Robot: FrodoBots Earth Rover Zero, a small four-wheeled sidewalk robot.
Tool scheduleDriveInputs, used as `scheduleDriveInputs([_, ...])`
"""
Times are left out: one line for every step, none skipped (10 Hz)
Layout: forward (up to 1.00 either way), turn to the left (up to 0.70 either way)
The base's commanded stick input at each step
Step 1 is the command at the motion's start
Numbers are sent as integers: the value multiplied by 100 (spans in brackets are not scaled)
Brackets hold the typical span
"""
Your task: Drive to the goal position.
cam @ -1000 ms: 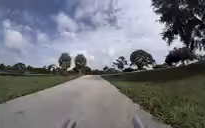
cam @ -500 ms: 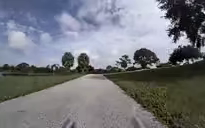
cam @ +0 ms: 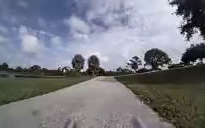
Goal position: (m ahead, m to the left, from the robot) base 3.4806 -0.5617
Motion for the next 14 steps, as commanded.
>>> scheduleDriveInputs([69, 28])
scheduleDriveInputs([69, 32])
scheduleDriveInputs([69, 26])
scheduleDriveInputs([69, 15])
scheduleDriveInputs([69, 3])
scheduleDriveInputs([69, 3])
scheduleDriveInputs([69, 4])
scheduleDriveInputs([69, 4])
scheduleDriveInputs([69, 4])
scheduleDriveInputs([69, 4])
scheduleDriveInputs([69, 4])
scheduleDriveInputs([69, 4])
scheduleDriveInputs([69, 4])
scheduleDriveInputs([69, 4])
